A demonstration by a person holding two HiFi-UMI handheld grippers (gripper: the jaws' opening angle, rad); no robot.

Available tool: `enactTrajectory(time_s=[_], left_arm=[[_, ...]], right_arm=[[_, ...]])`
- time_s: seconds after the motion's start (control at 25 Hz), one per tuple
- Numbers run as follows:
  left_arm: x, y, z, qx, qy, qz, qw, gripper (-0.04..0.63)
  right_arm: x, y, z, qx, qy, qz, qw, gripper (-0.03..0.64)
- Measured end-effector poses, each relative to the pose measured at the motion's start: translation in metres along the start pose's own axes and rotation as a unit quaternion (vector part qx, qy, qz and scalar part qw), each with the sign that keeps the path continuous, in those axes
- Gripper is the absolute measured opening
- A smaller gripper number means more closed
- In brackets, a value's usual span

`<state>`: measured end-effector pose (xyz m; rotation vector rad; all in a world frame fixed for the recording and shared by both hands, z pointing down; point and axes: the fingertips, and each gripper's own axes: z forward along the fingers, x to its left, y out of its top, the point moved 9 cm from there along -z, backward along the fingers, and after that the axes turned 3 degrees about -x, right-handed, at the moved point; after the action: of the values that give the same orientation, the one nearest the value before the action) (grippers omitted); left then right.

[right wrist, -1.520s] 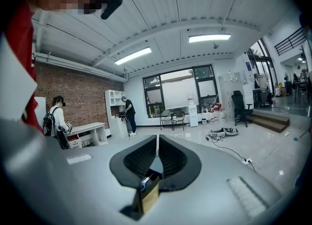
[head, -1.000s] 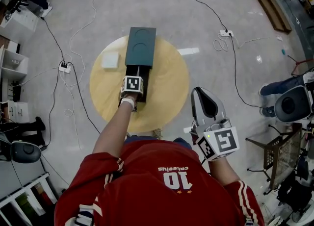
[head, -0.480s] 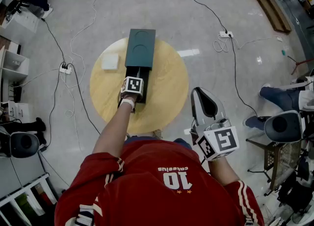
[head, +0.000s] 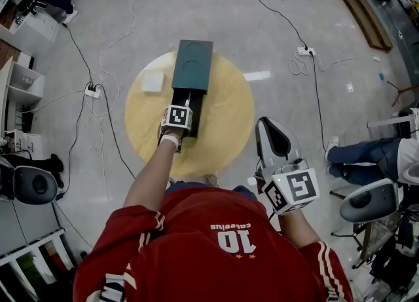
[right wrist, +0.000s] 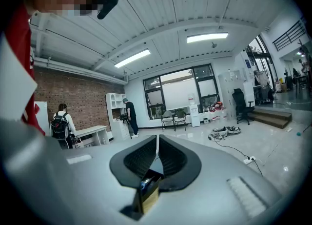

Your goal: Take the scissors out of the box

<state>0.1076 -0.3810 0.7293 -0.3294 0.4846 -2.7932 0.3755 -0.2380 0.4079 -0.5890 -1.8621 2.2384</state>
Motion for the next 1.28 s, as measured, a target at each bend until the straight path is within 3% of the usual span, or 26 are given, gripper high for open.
enactTrajectory(time_s=[0.2, 0.4, 0.88, 1.08, 1.28], left_arm=[[-0.005, -0.001, -0.023, 0.003, -0.015, -0.001, 0.9999, 0.097], [-0.003, 0.007, -0.041, -0.054, -0.004, 0.018, 0.9984, 0.097], [-0.006, -0.005, -0.085, -0.112, -0.032, 0.034, 0.9927, 0.097], [-0.009, -0.002, -0.124, -0.172, -0.054, 0.045, 0.9825, 0.097], [-0.012, -0.003, -0.175, -0.255, -0.080, 0.067, 0.9613, 0.097]], right_arm=[[0.006, 0.003, -0.004, -0.004, 0.008, -0.001, 1.000, 0.003], [0.010, 0.004, -0.009, -0.011, 0.006, 0.002, 1.000, 0.003], [0.044, 0.010, -0.023, -0.029, -0.008, -0.009, 1.000, 0.003], [0.068, 0.013, -0.031, -0.033, -0.017, -0.012, 0.999, 0.003], [0.091, 0.015, -0.039, -0.043, -0.021, -0.012, 0.999, 0.003]])
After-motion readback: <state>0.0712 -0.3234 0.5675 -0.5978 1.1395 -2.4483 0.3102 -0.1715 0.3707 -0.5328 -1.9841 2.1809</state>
